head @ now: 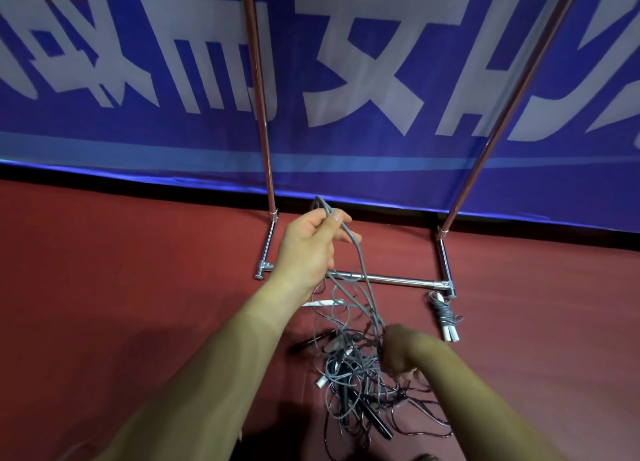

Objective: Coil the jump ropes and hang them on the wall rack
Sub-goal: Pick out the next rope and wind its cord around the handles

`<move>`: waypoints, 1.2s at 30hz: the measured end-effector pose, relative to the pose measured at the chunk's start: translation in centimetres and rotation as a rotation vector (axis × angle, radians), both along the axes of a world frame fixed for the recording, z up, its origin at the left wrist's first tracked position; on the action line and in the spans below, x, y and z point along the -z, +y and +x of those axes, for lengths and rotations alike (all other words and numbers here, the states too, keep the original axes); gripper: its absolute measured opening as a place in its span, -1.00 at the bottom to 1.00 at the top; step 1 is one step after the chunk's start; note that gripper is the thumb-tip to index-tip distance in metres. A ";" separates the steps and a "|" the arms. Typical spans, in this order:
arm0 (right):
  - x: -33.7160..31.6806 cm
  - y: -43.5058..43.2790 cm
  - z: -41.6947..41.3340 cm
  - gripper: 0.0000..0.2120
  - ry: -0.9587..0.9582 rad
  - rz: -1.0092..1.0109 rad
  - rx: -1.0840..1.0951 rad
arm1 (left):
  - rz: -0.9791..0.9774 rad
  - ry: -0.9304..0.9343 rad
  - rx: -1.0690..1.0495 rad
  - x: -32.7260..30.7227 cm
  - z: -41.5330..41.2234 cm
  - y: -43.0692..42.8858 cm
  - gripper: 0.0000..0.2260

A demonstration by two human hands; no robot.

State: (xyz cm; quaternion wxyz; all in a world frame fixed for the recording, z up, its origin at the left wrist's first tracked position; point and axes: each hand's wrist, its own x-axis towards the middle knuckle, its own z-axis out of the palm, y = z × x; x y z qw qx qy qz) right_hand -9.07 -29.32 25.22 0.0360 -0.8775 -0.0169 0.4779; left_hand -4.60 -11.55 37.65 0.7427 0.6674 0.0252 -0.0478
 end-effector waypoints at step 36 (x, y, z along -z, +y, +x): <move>-14.1 1.7 2.2 -0.57 -0.276 1.923 0.984 | 0.476 0.078 0.602 2.0 -0.4 0.1 -0.89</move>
